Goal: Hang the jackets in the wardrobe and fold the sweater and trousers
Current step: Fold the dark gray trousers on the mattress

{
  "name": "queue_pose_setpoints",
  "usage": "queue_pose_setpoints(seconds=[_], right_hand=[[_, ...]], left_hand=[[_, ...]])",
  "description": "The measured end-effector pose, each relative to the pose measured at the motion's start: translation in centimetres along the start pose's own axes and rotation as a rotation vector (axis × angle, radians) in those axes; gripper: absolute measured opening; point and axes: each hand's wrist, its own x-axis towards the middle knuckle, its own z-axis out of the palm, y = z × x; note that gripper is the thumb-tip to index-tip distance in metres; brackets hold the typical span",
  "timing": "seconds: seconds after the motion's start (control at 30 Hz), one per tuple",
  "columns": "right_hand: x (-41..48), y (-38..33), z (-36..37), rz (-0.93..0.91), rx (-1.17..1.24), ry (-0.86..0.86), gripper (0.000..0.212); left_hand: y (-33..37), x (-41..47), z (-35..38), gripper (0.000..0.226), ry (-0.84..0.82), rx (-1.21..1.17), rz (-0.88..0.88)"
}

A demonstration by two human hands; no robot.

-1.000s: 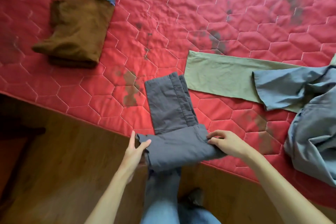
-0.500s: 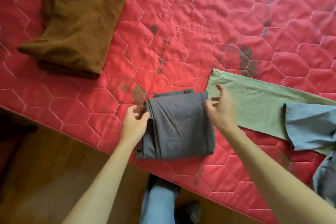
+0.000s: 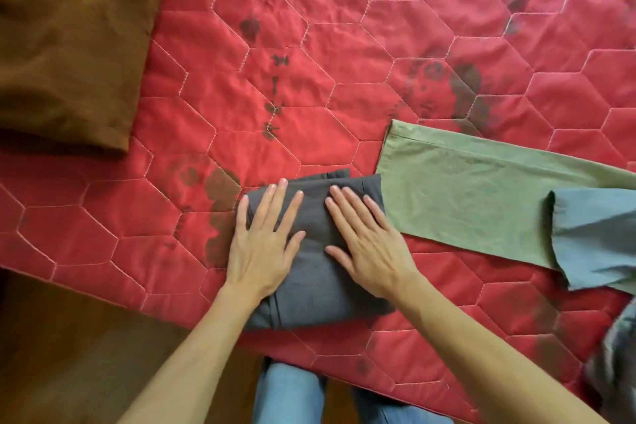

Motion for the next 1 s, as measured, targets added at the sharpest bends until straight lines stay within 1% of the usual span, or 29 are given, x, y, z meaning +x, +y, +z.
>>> queue_pose_setpoints(seconds=[0.03, 0.07, 0.13, 0.17, 0.27, 0.33, 0.37, 0.4, 0.43, 0.57, 0.63, 0.73, 0.83, 0.93, 1.0], right_hand=[[-0.3, 0.6, -0.2, 0.034, -0.003, 0.002, 0.076], [-0.7, 1.1, -0.4, 0.069, -0.001, 0.004, 0.077], [-1.6, 1.6, -0.6, 0.148, 0.031, 0.008, 0.077], [-2.0, 1.6, -0.6, 0.213, 0.065, 0.010, 0.078], [-3.2, 1.4, -0.6, 0.459, 0.186, -0.006, 0.083], [-4.2, 0.5, -0.7, 0.549, 0.285, 0.013, 0.073], [-4.6, -0.1, -0.9, 0.587, 0.363, 0.012, 0.067], [-5.0, -0.8, -1.0, 0.616, 0.451, -0.021, 0.064], [-5.3, -1.5, -1.1, 0.624, 0.533, -0.062, 0.063], [-6.0, -2.2, -1.2, 0.551, 0.723, -0.124, 0.062], [-6.3, -1.4, -1.6, 0.485, 0.665, -0.145, 0.060], [-7.1, 0.7, -2.0, 0.410, 0.526, -0.070, 0.058], [-8.3, 3.5, -2.8, 0.445, 0.496, -0.028, 0.055], [-10.2, 6.5, -3.5, 0.485, 0.471, 0.059, 0.050], [-11.6, 8.5, -3.9, 0.513, 0.435, 0.078, 0.049]], left_hand=[[0.3, -0.1, 0.0, 0.067, 0.009, -0.005, -0.056], [0.7, -0.1, 0.0, 0.068, 0.010, -0.031, -0.158], [1.4, -0.2, -0.4, 0.068, 0.022, -0.134, -0.427], [1.6, -0.3, -0.6, 0.068, 0.031, -0.170, -0.520], [1.7, -1.0, -1.5, 0.069, 0.041, -0.222, -0.590], [2.1, -1.2, -2.5, 0.067, 0.057, -0.357, -0.718], [2.3, -1.0, -3.1, 0.066, 0.034, -0.437, -0.793], [2.3, -0.9, -3.5, 0.066, 0.007, -0.489, -0.841], [2.3, -0.7, -3.8, 0.065, 0.003, -0.505, -0.847], [1.2, 1.2, -5.0, 0.063, 0.031, -0.478, -0.770], [0.9, 2.4, -5.4, 0.063, 0.017, -0.450, -0.767], [2.0, 3.7, -5.9, 0.062, 0.050, -0.362, -0.720], [5.5, 4.7, -6.7, 0.058, 0.094, -0.215, -0.519], [10.5, 5.9, -7.2, 0.053, 0.035, -0.197, -0.262], [14.0, 6.7, -7.4, 0.052, -0.008, -0.180, -0.110]])
